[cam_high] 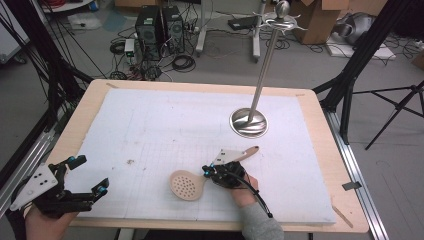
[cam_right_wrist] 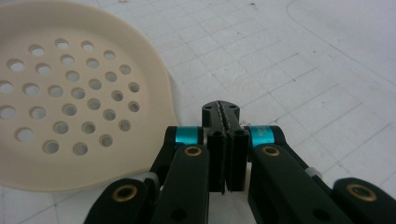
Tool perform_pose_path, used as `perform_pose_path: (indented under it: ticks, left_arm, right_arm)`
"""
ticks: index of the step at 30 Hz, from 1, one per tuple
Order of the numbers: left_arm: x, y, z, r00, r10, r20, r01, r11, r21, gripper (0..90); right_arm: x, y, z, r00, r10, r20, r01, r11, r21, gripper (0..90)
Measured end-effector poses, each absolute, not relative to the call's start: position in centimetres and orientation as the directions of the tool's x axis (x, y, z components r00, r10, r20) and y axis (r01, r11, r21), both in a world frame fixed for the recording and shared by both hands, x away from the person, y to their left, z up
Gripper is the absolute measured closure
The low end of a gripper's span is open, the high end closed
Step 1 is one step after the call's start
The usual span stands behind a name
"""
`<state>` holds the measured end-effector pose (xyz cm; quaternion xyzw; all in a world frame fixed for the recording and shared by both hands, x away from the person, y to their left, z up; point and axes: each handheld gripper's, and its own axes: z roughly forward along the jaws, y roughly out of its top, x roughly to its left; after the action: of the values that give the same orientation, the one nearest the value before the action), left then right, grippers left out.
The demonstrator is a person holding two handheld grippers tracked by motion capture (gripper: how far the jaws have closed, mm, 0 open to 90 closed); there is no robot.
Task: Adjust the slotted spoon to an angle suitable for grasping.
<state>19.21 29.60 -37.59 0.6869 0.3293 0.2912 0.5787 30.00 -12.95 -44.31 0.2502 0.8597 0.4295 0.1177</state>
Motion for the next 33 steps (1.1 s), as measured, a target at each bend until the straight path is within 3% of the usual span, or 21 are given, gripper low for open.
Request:
perform_pose_path:
  ticks: [30,33]
  left_arm:
    - [19.39,29.81,-38.12,0.612,0.791,0.006,0.14,-0.117,0.983,2.1]
    - [19.51,30.03,-38.33,0.61,0.792,0.001,0.16,-0.124,0.979,2.1]
  right_arm:
    - [30.46,-12.08,-44.83,-0.85,0.527,-0.008,0.326,0.538,0.778,90.0]
    - [30.5,-12.28,-44.81,-0.844,0.535,0.031,0.359,0.521,0.774,90.0]
